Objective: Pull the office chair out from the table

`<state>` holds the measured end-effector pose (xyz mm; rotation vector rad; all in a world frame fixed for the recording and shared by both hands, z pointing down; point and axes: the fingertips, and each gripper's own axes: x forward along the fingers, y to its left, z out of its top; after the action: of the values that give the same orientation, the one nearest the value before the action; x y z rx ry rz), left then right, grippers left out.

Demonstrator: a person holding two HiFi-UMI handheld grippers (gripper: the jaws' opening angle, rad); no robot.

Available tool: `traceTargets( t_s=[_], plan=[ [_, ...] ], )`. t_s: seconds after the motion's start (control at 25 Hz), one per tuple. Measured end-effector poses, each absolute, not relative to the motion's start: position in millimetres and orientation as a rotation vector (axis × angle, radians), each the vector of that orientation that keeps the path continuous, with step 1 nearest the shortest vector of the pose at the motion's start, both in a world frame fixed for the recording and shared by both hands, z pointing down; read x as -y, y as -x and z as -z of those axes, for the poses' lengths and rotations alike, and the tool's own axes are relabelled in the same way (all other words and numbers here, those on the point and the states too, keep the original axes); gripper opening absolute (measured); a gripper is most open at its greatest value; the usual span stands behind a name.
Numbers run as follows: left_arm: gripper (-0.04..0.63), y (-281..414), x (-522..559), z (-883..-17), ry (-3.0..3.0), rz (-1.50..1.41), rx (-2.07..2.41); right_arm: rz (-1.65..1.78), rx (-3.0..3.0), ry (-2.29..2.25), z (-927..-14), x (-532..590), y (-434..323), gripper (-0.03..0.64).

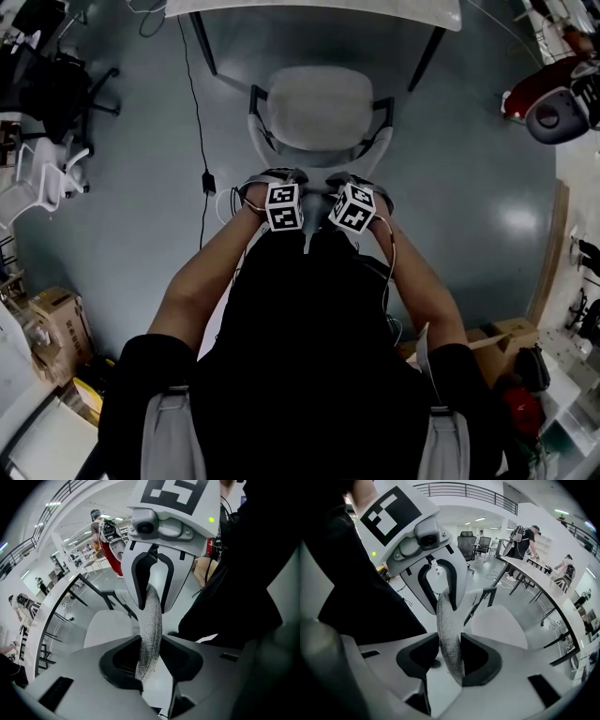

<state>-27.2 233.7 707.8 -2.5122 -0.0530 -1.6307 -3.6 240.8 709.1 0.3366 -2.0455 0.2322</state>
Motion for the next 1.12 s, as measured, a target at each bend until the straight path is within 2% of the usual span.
traceTargets(
  t_s=[0.24,0.56,0.72,1.12],
  plan=[
    [0.129,29,-235,-688,2.586,1.569,0.002,-0.220,2.105,-0.370,-684,-239,7,0.137],
    [0.127,16,-227,-627,2.770,1.341,-0.106,-0.276,2.313,-0.456,-613,-234,19,0.130],
    [0.083,10,-225,-588,2.883,1.199,-0.127,-0.287,2.433,-0.536,-564,-226,20,0.083],
    [0.025,10,-223,-497,2.945,0.938,-0.211,-0.230,2.691,-0.656,-445,-225,14,0.035]
  ],
)
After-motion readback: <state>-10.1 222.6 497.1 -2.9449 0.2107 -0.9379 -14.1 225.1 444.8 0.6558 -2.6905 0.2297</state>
